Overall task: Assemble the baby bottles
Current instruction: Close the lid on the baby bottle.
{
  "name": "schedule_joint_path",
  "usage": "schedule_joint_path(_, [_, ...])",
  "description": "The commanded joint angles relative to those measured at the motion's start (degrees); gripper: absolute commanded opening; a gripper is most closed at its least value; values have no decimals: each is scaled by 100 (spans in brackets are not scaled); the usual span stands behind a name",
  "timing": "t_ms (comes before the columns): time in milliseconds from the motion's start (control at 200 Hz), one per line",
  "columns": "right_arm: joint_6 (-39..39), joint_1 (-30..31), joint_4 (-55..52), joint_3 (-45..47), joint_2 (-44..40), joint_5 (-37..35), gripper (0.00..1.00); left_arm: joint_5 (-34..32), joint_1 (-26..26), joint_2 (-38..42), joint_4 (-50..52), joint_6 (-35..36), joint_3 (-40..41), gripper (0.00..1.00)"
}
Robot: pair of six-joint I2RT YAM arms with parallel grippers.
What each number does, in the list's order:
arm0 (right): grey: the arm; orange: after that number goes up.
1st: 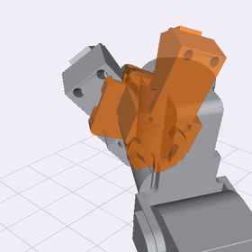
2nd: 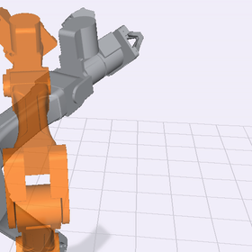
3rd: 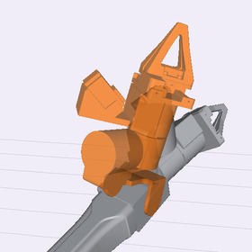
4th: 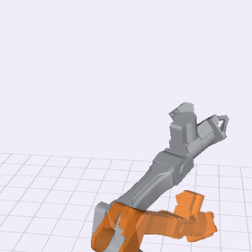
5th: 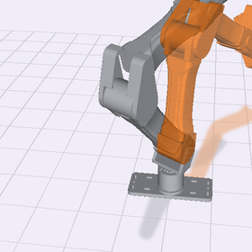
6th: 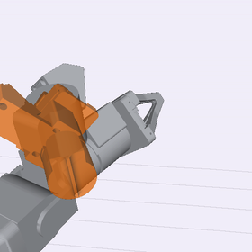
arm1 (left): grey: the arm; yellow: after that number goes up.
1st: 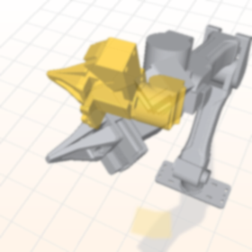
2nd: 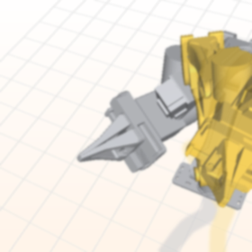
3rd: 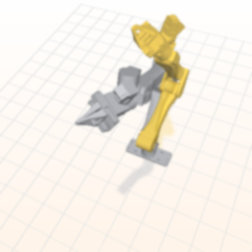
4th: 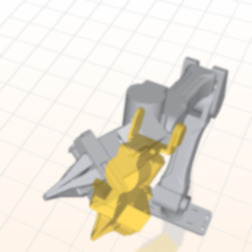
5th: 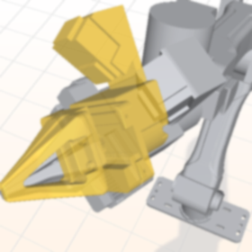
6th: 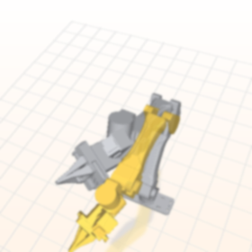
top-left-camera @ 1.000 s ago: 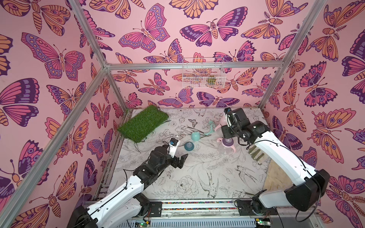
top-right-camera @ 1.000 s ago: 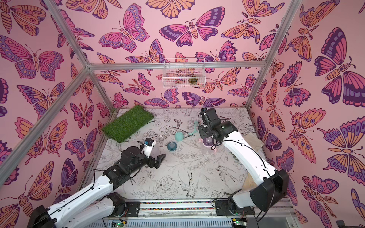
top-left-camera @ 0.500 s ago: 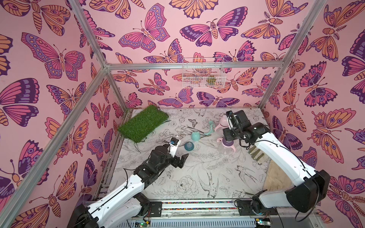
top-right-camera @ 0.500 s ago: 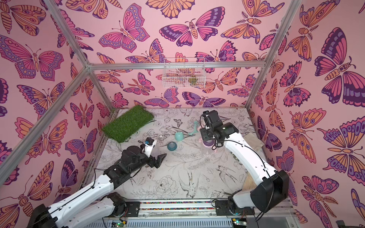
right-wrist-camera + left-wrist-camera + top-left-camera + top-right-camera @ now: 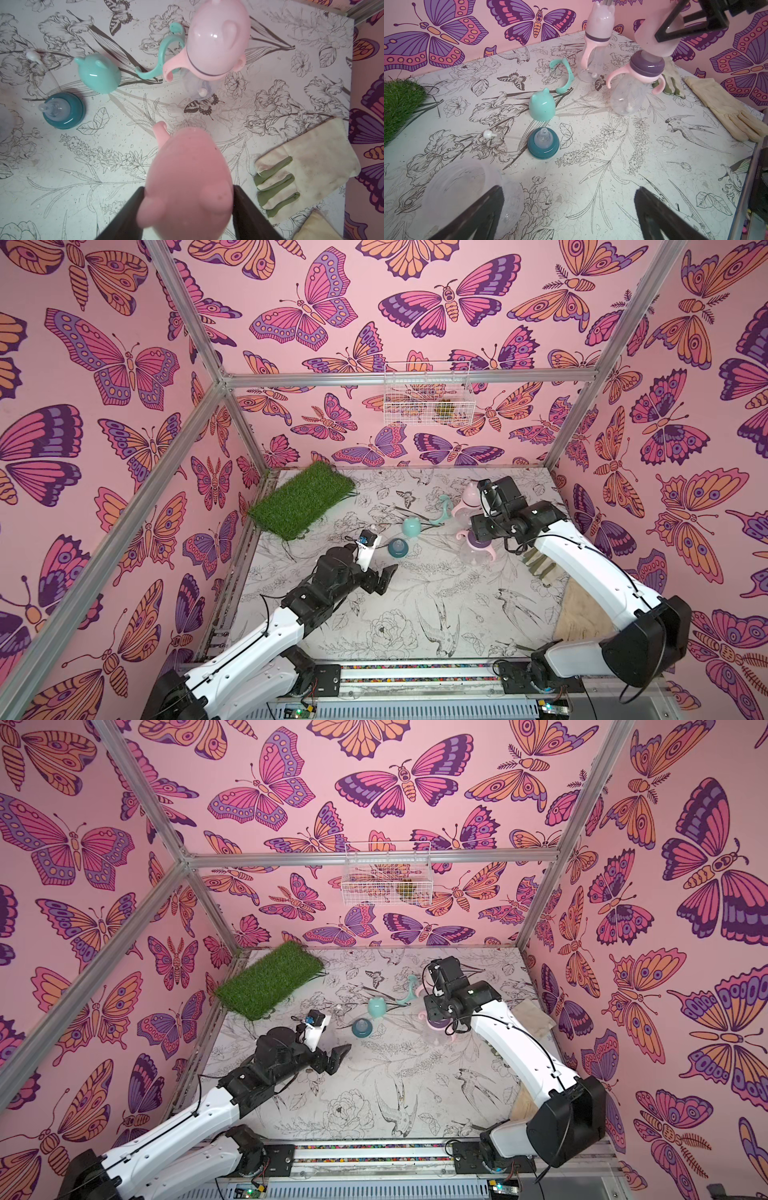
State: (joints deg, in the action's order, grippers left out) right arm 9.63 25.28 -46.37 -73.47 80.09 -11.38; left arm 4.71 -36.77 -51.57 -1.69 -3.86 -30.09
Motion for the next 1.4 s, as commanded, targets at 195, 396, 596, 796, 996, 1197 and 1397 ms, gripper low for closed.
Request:
schedule_joint_path(195, [153,-93,223,364,-128,313,60,99,-10,-73,-129,52,-121,100])
schedule_joint_path(396, [131,-117,277,377,-90,335,62,91,-5,-72,-127,54,-120,100])
schedule_joint_path(596, [136,-133,282,385,-142,263,64,91,-11,-90,-129,54,-129,100])
schedule_joint_path(796, [126,-163,288,395,-132,277,66,127,-5,-112,-129,61,-129,100])
schedule_joint_path(996, [127,-172,309,395,-160,261,67,135,-10,-113,-129,72,-129,100])
schedule_joint_path(1197, [125,-199,313,395,-148,283,69,162,-7,-117,-125,73,-138,100])
schedule_joint_path(1397, [120,-225,301,404,-97,325,71,188,-6,-116,-129,73,-129,100])
